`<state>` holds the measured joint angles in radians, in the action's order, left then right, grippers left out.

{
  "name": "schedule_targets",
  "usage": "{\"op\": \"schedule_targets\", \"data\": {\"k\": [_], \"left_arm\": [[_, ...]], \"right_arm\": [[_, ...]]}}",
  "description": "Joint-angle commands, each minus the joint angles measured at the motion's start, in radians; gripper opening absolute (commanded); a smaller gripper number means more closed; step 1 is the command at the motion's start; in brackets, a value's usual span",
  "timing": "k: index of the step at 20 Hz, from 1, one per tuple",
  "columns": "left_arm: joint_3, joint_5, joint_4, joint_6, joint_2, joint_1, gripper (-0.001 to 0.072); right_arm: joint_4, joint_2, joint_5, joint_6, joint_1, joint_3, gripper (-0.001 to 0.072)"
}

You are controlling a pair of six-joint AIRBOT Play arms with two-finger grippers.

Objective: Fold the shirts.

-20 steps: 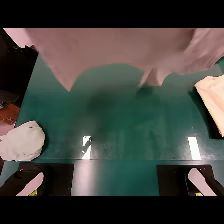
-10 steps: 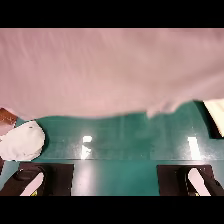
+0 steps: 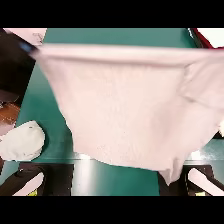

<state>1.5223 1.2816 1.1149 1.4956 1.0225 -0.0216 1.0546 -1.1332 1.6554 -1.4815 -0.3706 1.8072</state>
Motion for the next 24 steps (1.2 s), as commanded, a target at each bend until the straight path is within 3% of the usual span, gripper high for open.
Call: {"op": "schedule_targets", "data": {"k": [1, 5, 9, 14, 19, 24], "left_arm": [[-0.140, -0.034, 0.026, 0.008, 0.196, 0.002, 0.0023], [-0.140, -0.231, -0.042, -0.037, 0.386, 0.002, 0.0023], [-0.140, -0.475, -0.089, -0.102, 0.475, 0.002, 0.0023], [-0.139, -0.689, -0.095, -0.110, 0.498, 0.002, 0.0023], [-0.141, -0.556, -0.092, -0.249, 0.500, 0.002, 0.0023], [-0.191, -0.426, -0.080, -0.257, 0.503, 0.002, 0.0023]], "right_arm": [[0.032, -0.181, 0.050, -0.019, 0.091, -0.196, 0.0006], [0.199, -0.393, -0.148, -0.010, 0.217, -0.251, 0.0006], [0.195, -0.562, -0.350, -0.010, 0.277, -0.124, 0.0006], [0.198, -0.644, -0.539, -0.010, 0.314, 0.068, 0.0006], [0.206, -0.647, -0.496, 0.002, 0.309, 0.069, 0.0006], [0.204, -0.610, -0.428, 0.016, 0.313, -0.132, 0.0006]]}}
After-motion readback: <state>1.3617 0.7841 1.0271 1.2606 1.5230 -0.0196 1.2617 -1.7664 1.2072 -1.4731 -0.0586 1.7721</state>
